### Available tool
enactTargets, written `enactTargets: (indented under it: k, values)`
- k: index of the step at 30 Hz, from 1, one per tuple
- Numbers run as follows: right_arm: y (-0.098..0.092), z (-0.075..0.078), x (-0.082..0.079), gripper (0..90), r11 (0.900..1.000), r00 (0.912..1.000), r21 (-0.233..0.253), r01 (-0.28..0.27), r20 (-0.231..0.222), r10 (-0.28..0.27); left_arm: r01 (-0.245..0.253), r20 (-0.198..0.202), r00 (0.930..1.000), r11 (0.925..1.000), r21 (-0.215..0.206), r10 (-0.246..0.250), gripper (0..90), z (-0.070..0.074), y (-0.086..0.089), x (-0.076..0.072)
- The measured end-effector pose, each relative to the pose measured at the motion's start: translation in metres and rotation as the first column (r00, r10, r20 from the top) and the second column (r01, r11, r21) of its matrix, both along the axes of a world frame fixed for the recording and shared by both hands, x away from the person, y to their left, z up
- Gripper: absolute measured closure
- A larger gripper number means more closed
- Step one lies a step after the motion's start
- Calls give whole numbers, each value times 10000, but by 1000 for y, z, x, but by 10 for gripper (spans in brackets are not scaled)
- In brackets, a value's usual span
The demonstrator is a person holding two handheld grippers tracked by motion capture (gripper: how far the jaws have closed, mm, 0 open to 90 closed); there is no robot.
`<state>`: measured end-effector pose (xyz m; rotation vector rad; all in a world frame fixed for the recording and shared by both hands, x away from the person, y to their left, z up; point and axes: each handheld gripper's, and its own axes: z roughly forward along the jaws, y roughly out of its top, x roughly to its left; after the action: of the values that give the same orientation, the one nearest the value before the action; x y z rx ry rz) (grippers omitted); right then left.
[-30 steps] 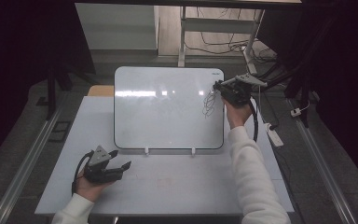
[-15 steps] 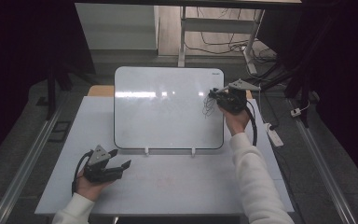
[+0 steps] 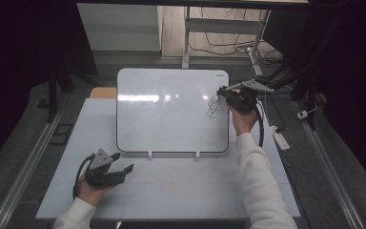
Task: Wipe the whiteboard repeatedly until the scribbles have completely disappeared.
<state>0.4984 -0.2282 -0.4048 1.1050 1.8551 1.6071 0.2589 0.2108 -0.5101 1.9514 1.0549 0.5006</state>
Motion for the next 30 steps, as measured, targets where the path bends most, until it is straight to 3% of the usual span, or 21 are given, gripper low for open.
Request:
enactTargets:
  k: [2, 3, 5, 6, 9, 11, 13, 15, 17, 19, 21, 22, 24, 26, 27, 29, 30]
  values:
    - [8, -3, -2, 778, 9991, 9990, -24, -432, -80, 432, -1, -21, 10000, 10000, -44, 1, 313, 0, 1, 1]
    - [14, -5, -4, 778, 9959, 9966, -360, -826, -100, 823, -20, -35, 10000, 10000, -66, 20, 313, 0, 1, 1]
    - [20, -6, -7, 778, 9895, 9946, -1019, -1022, 50, 1032, -31, -84, 10000, 10000, -91, 31, 313, -1, 1, 2]
    - [18, -4, -5, 778, 9899, 9945, -968, -1036, 37, 1045, -27, -91, 10000, 10000, -70, 27, 313, -1, 1, 2]
    - [5, 3, 3, 778, 9996, 9996, -262, -113, 244, 119, 4, -21, 10000, 10000, -17, -4, 314, 0, 0, 0]
    - [3, 2, 5, 778, 9998, 9999, 184, -105, 116, 103, 13, 0, 10000, 10000, -30, -13, 315, 0, 0, 0]
    - [13, -5, 0, 778, 9957, 9959, -197, -908, -45, 907, 6, -42, 10000, 10000, -36, -6, 314, -1, 0, 2]
    - [23, -11, -7, 778, 9846, 9887, -909, -1495, -34, 1498, -16, -101, 9999, 10000, -28, 16, 314, -1, 0, 3]
    - [18, -7, -6, 778, 9863, 9911, -1009, -1306, 128, 1325, -36, -77, 10000, 10000, -3, 36, 313, -1, -1, 2]
    - [6, -2, 0, 778, 9982, 9985, -422, -436, 305, 450, -67, -23, 10000, 10000, -5, 67, 313, 0, -1, 0]
    - [2, -3, 4, 778, 9992, 9991, 102, -390, 140, 388, -69, -8, 10000, 10000, -31, 69, 313, 0, 0, 0]
    - [5, -4, 2, 778, 9986, 9986, -35, -522, 130, 522, -74, -35, 10000, 10000, -47, 74, 314, 0, 0, 1]
    - [15, -7, -1, 778, 9898, 9904, -347, -1382, -95, 1380, -50, -110, 9999, 10000, -17, 50, 312, -1, 0, 2]
    - [17, -4, -1, 778, 9859, 9905, -971, -1364, 20, 1373, -31, -144, 9999, 10000, 23, 31, 311, -2, 0, 2]
    - [14, -1, 1, 778, 9900, 9939, -913, -1076, 135, 1093, -29, -123, 9999, 10000, 20, 29, 311, -2, -1, 2]
    - [5, 3, 6, 778, 9985, 9988, -297, -451, 166, 456, -26, -71, 10000, 10000, 1, 26, 311, -1, 0, 1]
    - [4, 2, 7, 778, 9992, 9991, -25, -408, 82, 408, -32, -43, 10000, 10000, 4, 32, 311, -1, 0, 0]
